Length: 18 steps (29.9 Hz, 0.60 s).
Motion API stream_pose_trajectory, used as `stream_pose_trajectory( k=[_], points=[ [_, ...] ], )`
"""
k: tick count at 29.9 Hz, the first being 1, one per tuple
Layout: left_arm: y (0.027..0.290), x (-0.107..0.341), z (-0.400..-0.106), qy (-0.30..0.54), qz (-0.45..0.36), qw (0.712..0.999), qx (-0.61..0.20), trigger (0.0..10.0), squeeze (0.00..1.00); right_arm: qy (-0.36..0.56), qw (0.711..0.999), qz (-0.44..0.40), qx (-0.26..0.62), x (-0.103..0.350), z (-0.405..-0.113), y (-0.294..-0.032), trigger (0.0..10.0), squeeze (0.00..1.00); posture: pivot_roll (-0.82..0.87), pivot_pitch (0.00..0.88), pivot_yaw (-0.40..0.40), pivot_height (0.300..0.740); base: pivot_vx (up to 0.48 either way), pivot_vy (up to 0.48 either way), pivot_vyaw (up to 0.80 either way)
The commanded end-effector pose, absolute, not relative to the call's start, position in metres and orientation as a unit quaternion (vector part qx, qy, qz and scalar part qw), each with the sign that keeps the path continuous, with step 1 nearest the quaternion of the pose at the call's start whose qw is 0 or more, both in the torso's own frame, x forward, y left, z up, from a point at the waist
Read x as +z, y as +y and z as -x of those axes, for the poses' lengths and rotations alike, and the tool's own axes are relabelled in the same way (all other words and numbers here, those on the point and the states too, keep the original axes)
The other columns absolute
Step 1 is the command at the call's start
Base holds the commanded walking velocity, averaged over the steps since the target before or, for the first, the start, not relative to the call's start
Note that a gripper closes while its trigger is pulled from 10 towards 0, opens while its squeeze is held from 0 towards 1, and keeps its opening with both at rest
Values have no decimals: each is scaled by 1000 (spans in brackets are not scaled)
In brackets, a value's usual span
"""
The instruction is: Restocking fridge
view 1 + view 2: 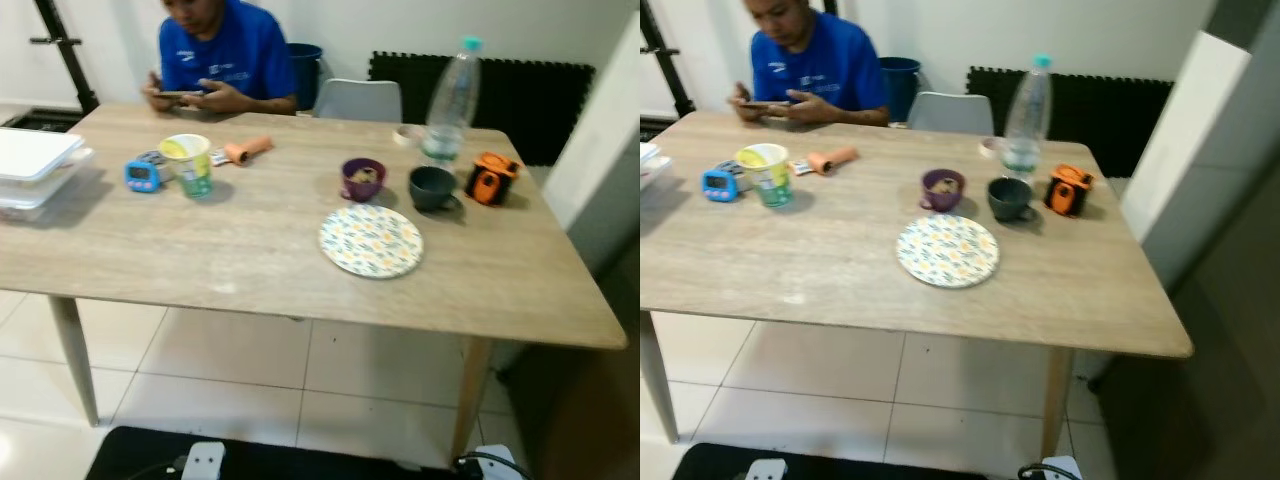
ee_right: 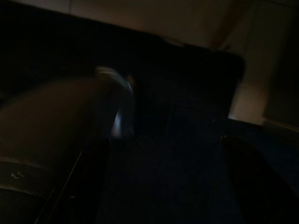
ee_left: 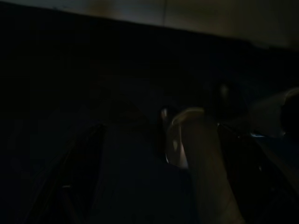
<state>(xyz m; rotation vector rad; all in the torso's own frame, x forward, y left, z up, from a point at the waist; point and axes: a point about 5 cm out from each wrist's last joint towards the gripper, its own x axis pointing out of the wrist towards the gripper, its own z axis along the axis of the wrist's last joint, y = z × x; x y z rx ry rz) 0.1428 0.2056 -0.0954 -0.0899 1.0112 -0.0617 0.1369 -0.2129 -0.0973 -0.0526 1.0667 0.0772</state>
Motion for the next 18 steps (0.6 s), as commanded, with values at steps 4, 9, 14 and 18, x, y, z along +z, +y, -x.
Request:
stream_pose_trajectory(
  k=[4, 9, 14, 18],
  points=[
    [203, -97, -138, 495, 31, 867, -46, 10000, 0, 520, 853, 21, 33, -100, -129, -214, 10000, 0, -51, 73, 12, 740, 0, -380, 0],
    [204, -98, -137, 497, 35, 866, -38, 10000, 0, 520, 853, 21, 33, -100, -129, -213, 10000, 0, -51, 73, 12, 740, 0, -466, 0],
    [205, -98, -137, 492, 53, 868, -27, 10000, 0, 521, 853, 21, 33, -100, -129, -213, 10000, 0, -49, 73, 12, 740, 0, -71, 0],
    [205, -98, -137, 492, 54, 869, -27, 10000, 0, 521, 853, 22, 34, -100, -129, -213, 10000, 0, -49, 74, 11, 740, 0, 0, 0]
  ],
)
